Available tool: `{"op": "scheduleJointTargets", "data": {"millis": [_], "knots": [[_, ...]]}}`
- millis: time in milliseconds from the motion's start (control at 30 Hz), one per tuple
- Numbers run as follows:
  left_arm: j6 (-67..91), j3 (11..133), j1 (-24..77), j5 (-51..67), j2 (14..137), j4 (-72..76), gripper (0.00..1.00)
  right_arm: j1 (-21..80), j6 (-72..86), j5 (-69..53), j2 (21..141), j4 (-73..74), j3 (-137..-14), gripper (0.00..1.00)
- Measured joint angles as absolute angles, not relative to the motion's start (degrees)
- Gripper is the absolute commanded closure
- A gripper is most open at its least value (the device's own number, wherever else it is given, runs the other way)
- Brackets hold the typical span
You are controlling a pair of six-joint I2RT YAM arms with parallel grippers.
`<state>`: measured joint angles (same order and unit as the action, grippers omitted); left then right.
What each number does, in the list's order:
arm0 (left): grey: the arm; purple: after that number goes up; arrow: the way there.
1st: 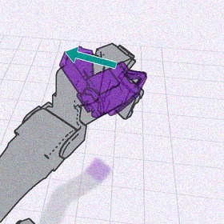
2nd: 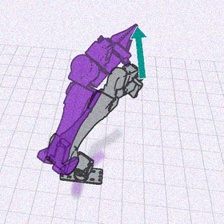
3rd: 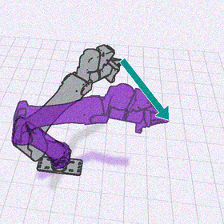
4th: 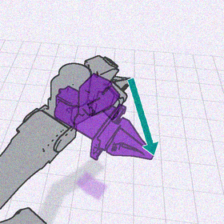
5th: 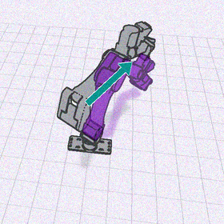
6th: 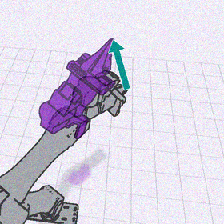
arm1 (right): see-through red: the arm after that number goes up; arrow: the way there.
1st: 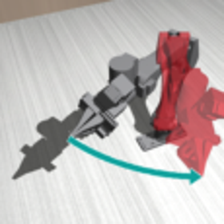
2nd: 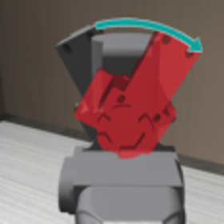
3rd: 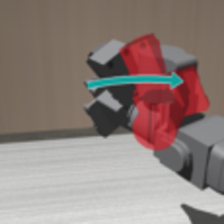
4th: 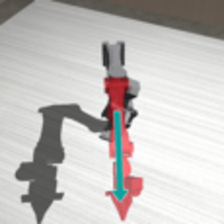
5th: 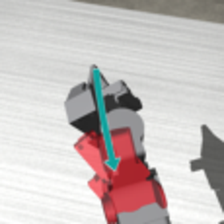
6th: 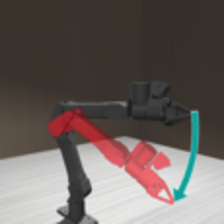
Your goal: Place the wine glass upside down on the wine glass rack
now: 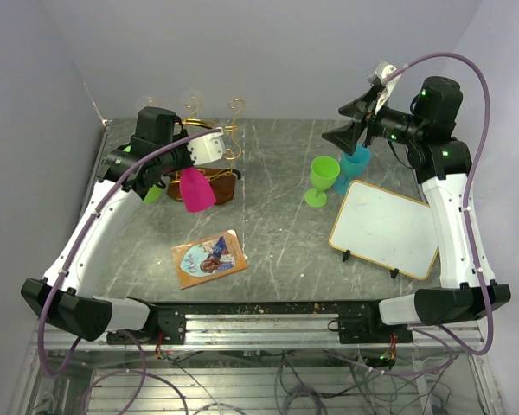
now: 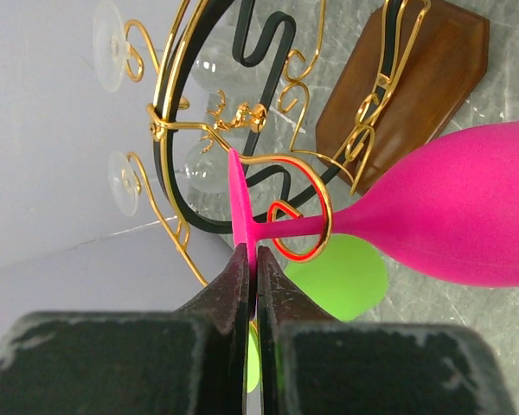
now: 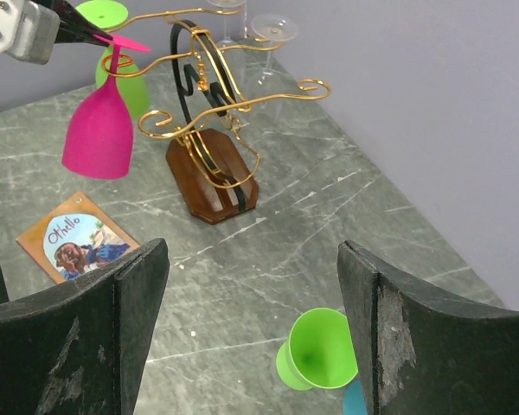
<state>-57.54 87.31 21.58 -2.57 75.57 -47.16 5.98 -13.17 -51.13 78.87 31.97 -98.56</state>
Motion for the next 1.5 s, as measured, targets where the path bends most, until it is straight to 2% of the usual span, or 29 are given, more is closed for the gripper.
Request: {"op": "scheduleJointTargets", "data": {"millis": [600, 967, 1500], "knots": [[-58.52, 87.31, 21.61, -2.79, 75.4, -50.92, 0.87, 5.93, -14.22, -50.33, 78.87, 31.94, -97.8, 0.2], [-58.67, 87.33, 21.61, -2.15, 75.4, -52.58, 0.75, 5.85, -14.41, -49.93, 78.87, 31.94, -97.08, 0.2], [-59.66, 87.33, 21.61, -0.58, 75.31, -54.13, 0.72, 5.76, -14.5, -49.91, 78.87, 31.94, -96.84, 0.2]]}}
